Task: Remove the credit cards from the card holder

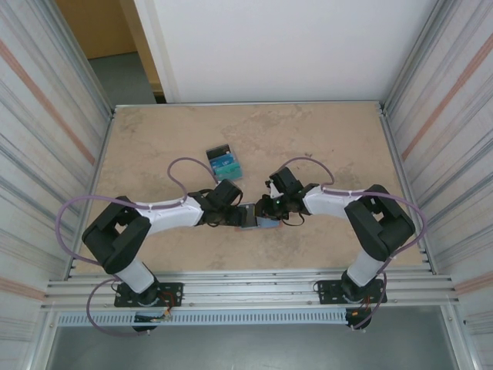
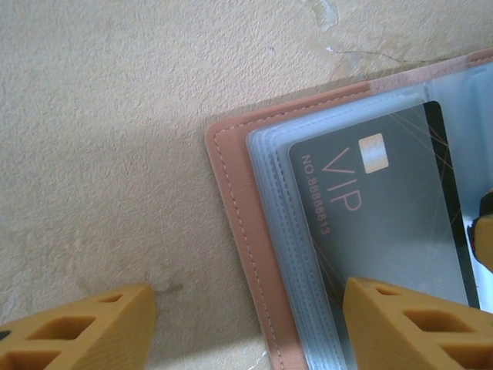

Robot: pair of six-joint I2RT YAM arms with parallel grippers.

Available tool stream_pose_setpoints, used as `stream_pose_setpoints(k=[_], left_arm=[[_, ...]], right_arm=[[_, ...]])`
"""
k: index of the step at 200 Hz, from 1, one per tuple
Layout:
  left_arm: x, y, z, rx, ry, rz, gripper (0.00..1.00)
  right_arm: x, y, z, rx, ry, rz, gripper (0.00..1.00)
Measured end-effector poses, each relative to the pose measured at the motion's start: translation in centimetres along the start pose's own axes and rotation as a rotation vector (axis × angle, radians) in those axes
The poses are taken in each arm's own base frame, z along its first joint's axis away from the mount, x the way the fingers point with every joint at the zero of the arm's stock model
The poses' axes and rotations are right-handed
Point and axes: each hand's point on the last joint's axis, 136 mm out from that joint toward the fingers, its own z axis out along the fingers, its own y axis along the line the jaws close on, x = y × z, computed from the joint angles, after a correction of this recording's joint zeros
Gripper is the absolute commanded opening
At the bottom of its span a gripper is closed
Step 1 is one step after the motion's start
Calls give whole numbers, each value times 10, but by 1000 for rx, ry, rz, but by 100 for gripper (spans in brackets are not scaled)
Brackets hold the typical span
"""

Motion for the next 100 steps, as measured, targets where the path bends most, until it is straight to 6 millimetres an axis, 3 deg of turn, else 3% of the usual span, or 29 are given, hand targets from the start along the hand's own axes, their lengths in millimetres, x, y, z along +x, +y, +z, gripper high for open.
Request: stream_pose_setpoints(k=[100], left_arm=[[1,2,1,-16,20,-2,58]], right_arm=[[0,7,5,-54,12,-10,19]])
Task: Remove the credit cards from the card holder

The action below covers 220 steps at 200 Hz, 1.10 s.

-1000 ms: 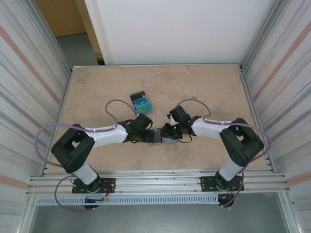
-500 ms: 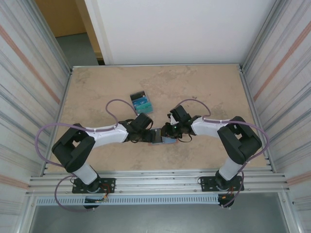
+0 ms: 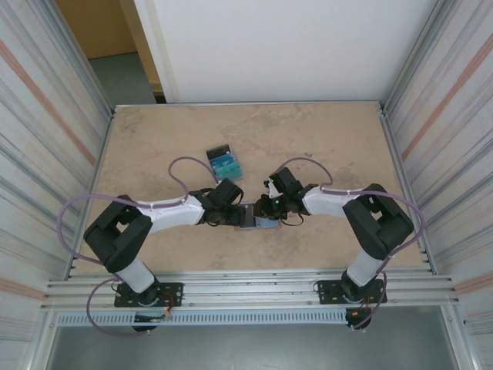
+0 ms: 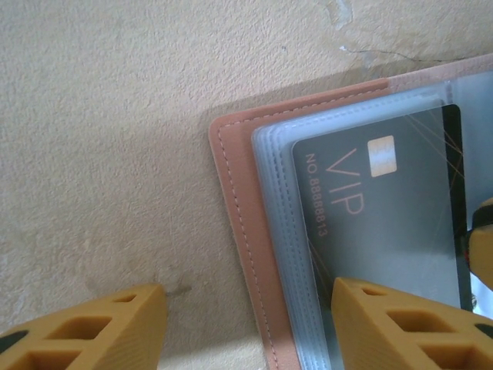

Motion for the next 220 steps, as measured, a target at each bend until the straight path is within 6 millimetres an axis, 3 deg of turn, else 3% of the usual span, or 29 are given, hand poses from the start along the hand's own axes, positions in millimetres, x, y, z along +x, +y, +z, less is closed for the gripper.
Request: stream_pose_setpoints(k=[96,141,220], left_arm=[[0,0,1,4,6,-2,57],[0,-1,1,4,7,-3,57],[-1,-1,-1,7,4,-3,62]], right_arm=[[1,1,5,-35,10,2,15],[-1,1,4,-48,5,17,0],[1,-1,5,-66,-2,18,0]])
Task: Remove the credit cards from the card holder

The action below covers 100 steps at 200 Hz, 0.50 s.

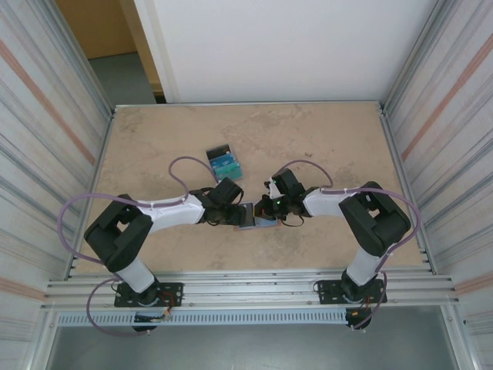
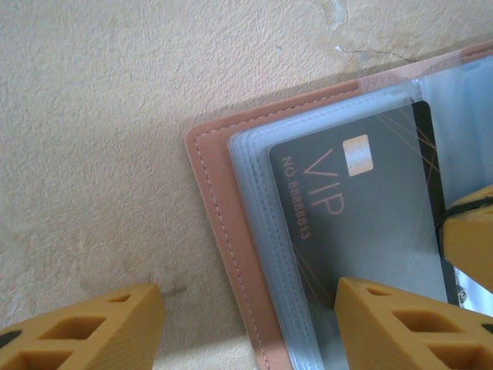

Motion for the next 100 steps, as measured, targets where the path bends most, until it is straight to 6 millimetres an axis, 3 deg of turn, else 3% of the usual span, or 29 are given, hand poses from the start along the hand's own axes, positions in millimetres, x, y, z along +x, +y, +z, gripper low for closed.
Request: stream_pose_setpoints(k=[49,100], left_arm=[[1,11,-10,-15,2,-23,67],[-1,9,-13,0,-3,-26,69]], right_arm=[[0,-5,-6,1,-11,12,0],[1,-7,-8,14,-10,19,0]])
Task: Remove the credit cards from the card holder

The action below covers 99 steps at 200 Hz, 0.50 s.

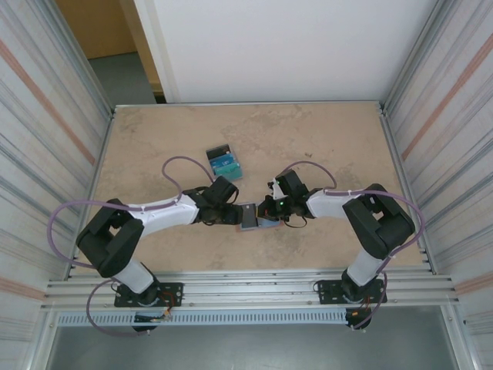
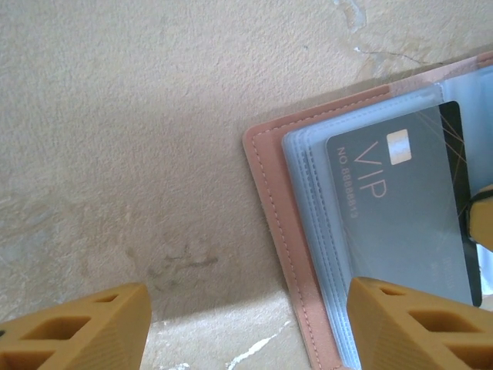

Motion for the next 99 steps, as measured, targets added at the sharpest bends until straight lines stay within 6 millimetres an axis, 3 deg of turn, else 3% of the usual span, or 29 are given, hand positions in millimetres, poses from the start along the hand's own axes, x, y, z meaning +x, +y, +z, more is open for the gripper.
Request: stream_pose_setpoints(k=[99], left_arm=[[3,-4,9,19,20,0,70]], right_arm=[[1,-2,0,8,3,4,0]])
